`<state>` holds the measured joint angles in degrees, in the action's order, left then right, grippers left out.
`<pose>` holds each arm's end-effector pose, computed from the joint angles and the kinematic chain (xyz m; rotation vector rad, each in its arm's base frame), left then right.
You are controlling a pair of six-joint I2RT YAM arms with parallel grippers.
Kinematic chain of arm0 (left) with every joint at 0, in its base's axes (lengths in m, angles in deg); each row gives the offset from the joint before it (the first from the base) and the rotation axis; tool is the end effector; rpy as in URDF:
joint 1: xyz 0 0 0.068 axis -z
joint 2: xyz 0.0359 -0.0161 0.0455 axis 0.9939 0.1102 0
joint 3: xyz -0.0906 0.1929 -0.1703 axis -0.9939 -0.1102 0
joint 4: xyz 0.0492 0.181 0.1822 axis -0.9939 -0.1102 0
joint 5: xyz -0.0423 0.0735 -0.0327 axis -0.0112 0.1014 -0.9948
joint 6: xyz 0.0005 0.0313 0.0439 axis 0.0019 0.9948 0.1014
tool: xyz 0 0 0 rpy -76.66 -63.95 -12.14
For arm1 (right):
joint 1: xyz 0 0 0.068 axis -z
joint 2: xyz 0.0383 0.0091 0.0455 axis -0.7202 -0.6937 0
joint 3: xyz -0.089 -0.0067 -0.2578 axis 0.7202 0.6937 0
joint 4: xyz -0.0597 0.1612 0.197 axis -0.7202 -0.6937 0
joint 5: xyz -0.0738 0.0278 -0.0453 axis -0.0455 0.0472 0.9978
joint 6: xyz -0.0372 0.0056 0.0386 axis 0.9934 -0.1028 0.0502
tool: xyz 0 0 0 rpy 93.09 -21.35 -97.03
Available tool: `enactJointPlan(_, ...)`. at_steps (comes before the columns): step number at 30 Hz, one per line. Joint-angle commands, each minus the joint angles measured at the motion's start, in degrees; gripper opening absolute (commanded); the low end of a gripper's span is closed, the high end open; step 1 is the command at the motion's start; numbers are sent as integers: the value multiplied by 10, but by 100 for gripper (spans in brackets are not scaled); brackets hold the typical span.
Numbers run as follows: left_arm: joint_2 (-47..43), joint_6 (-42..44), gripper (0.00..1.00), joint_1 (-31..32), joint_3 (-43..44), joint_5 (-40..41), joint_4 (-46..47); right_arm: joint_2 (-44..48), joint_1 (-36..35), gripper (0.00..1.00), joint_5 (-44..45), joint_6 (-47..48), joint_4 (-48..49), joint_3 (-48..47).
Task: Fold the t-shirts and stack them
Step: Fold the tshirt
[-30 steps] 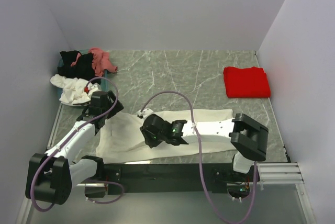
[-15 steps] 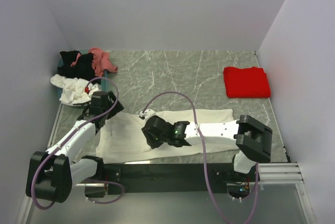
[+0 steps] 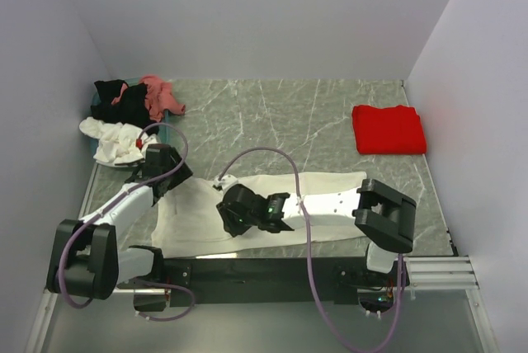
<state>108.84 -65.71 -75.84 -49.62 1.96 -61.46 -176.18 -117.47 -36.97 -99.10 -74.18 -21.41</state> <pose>0.2278 -0.0261 0.1757 -0.7428 2.2526 -0.2396 0.1176 0.3438 0.1858 -0.8956 2.3301 0.7410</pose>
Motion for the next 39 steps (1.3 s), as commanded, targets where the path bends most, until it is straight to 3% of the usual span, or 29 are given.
enactJointPlan(1,13,16,65,-6,5,-23,25,3,-4,34,7,-15,24,24)
enactJointPlan(3,13,14,56,-8,4,-22,23,11,-5,34,13,-19,21,33)
enactJointPlan(8,-3,8,44,-10,2,-8,9,39,6,34,67,-32,-35,27)
enactJointPlan(15,-13,4,27,-15,-4,-8,0,121,88,37,128,-17,-100,29)
enactJointPlan(19,-14,4,20,-17,-8,-14,-2,183,189,40,136,-12,-137,68)
enactJointPlan(20,-16,3,20,-18,-9,-14,-2,212,244,42,137,-10,-140,77)
enactJointPlan(25,-24,5,20,-19,-15,-22,2,300,404,55,134,26,-156,129)
enactJointPlan(27,-21,7,18,-20,-15,-25,5,313,489,60,122,43,-159,140)
enactJointPlan(31,-13,10,15,-21,-15,-31,11,327,642,61,39,64,-152,158)
enactJointPlan(33,-10,10,13,-21,-15,-34,12,326,697,61,-1,67,-152,163)
enactJointPlan(39,-15,10,6,-21,-19,-36,14,282,744,61,-20,63,-155,163)
